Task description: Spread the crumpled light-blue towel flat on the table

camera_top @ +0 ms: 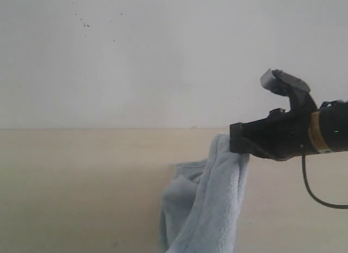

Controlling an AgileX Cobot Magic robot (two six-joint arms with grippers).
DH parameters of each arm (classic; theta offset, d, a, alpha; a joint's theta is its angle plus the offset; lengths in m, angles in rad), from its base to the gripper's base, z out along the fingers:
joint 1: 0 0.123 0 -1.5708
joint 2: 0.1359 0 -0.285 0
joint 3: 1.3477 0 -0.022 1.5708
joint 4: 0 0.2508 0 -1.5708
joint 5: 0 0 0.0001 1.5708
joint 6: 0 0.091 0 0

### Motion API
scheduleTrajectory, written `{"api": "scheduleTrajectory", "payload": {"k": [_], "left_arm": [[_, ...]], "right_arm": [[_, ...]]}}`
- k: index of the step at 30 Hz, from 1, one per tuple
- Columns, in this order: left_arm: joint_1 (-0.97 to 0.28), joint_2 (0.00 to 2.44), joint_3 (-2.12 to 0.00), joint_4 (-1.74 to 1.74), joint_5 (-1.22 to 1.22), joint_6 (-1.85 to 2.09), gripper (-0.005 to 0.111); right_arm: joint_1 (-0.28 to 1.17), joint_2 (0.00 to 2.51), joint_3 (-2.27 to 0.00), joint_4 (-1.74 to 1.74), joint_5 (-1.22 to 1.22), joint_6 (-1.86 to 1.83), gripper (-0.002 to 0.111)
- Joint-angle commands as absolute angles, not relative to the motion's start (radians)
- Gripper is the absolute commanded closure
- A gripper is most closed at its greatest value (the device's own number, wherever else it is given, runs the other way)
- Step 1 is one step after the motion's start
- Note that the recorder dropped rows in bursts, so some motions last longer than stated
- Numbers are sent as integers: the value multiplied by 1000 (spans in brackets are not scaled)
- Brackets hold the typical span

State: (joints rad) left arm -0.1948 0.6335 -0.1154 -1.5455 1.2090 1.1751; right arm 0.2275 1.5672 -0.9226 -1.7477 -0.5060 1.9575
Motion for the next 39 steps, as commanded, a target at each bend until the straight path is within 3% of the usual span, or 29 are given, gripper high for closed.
{"api": "scheduleTrajectory", "payload": {"k": [1, 17, 29, 39], "left_arm": [[-199, 629, -123, -1596, 1221, 1203, 102], [-199, 629, -315, -1610, 1221, 1247, 102], [-199, 629, -338, -1573, 1221, 1201, 102], [-199, 629, -338, -1573, 1221, 1181, 102]], "right_arm": [[219, 1398, -874, -1744, -480, 1945, 108], [219, 1078, -859, -1744, -606, 1998, 108], [221, 1290, -738, -1744, -551, 1936, 108], [420, 1548, -740, -1744, -412, 1834, 105]]}}
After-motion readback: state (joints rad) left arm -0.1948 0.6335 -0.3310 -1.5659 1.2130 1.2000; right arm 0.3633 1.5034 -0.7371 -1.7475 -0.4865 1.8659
